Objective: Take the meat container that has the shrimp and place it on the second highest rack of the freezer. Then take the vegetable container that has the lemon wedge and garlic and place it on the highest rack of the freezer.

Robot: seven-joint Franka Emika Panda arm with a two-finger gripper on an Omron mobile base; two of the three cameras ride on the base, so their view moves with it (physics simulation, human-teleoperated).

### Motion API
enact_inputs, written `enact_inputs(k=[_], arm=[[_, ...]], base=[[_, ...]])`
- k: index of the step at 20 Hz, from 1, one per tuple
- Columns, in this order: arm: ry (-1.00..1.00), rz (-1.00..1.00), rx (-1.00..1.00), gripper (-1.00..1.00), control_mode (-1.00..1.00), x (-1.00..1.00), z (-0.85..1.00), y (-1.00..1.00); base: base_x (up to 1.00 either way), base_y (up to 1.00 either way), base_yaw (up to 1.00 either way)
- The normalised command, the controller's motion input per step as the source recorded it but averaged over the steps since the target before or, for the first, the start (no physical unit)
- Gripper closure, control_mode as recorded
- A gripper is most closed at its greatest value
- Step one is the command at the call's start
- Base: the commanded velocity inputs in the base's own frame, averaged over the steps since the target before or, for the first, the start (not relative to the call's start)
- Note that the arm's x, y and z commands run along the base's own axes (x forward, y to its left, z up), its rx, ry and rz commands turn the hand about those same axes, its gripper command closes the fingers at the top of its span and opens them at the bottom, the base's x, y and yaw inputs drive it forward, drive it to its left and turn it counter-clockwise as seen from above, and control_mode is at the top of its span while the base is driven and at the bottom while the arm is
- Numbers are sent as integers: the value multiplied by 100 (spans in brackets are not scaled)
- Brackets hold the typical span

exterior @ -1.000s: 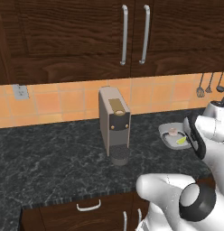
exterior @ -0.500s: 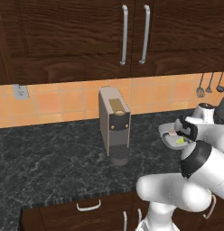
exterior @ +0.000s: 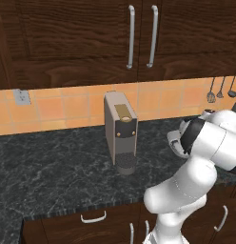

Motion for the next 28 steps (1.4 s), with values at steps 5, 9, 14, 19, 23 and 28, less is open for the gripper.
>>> enact_inputs(k=[5, 9, 14, 19, 23, 28], arm=[[2, 0, 2, -100, -100, 0, -25, 0], [0, 0, 0, -100, -100, 0, -6, 4], [17, 0, 0, -100, -100, -8, -40, 2], [5, 0, 0, -100, -100, -6, -23, 0], [0, 0, 0, 100, -100, 0, 0, 0], [0, 0, 0, 100, -100, 0, 0, 0]], base=[[0, 0, 0], [0, 0, 0], [0, 0, 0], [0, 0, 0], [0, 0, 0], [0, 0, 0]])
